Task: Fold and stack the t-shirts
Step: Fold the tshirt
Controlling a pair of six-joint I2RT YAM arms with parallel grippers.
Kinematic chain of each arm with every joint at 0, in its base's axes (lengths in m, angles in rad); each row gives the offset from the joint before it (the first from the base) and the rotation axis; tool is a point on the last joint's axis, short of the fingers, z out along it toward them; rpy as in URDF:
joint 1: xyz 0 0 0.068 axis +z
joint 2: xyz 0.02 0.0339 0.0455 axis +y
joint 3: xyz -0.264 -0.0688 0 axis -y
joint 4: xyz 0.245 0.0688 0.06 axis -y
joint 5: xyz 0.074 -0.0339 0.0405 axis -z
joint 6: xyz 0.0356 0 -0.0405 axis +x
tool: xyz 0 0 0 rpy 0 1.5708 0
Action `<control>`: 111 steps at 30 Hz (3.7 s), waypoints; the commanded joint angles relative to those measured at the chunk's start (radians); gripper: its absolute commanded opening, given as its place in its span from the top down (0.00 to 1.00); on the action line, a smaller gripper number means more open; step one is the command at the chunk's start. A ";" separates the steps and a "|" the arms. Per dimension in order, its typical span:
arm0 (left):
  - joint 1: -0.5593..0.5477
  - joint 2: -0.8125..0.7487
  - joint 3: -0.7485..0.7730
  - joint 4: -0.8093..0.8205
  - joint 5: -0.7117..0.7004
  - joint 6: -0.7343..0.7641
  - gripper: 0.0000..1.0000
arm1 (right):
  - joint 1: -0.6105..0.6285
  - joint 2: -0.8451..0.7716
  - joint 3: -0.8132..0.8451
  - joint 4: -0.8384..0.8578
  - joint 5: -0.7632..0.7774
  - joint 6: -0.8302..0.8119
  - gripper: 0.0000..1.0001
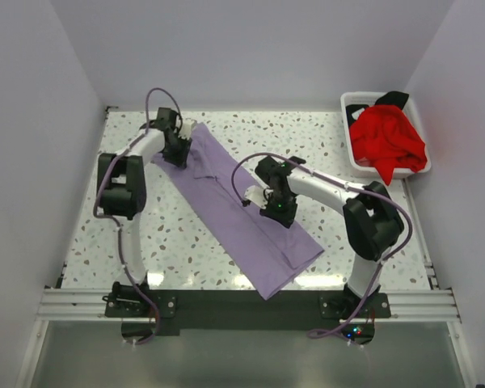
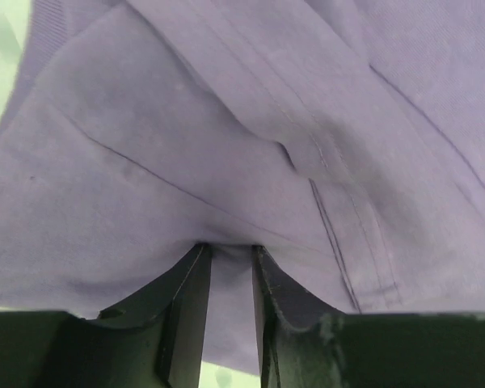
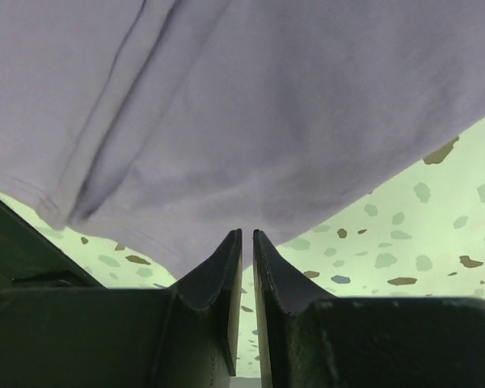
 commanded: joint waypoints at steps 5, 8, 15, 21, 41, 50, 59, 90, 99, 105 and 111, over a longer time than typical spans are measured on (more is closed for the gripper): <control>-0.058 0.374 0.544 -0.054 0.108 0.017 0.67 | 0.002 0.054 -0.060 0.063 -0.026 -0.011 0.85; -0.057 0.330 0.586 0.015 0.145 0.009 0.61 | 0.025 0.111 -0.074 0.075 -0.044 0.008 0.85; -0.041 0.069 0.422 0.159 0.230 -0.024 0.50 | 0.176 0.184 -0.103 0.127 -0.140 0.090 0.86; -0.020 -0.069 0.292 0.032 0.265 -0.009 0.46 | 0.325 0.195 -0.119 0.201 -0.240 0.202 0.86; -0.052 -0.103 -0.072 0.041 0.291 0.009 0.57 | -0.015 0.277 0.381 0.400 -0.208 0.396 0.82; -0.055 0.009 -0.023 0.053 0.199 -0.034 0.69 | -0.073 0.506 0.549 0.505 0.034 0.496 0.87; -0.054 0.181 0.165 0.069 0.175 -0.046 0.70 | -0.130 0.641 0.679 0.505 0.066 0.519 0.86; -0.054 0.256 0.375 0.119 0.213 -0.061 0.53 | -0.211 0.726 0.926 0.540 0.064 0.489 0.64; -0.054 -0.294 0.143 0.294 0.294 0.058 0.00 | -0.204 0.271 0.774 0.607 -0.079 0.405 0.19; -0.054 -0.725 -0.244 0.469 0.437 0.256 0.00 | -0.202 0.007 0.618 0.627 -0.210 0.322 0.01; -0.057 -1.023 -0.518 0.312 0.582 0.409 0.00 | -0.198 -0.236 0.380 0.506 -0.444 0.134 0.01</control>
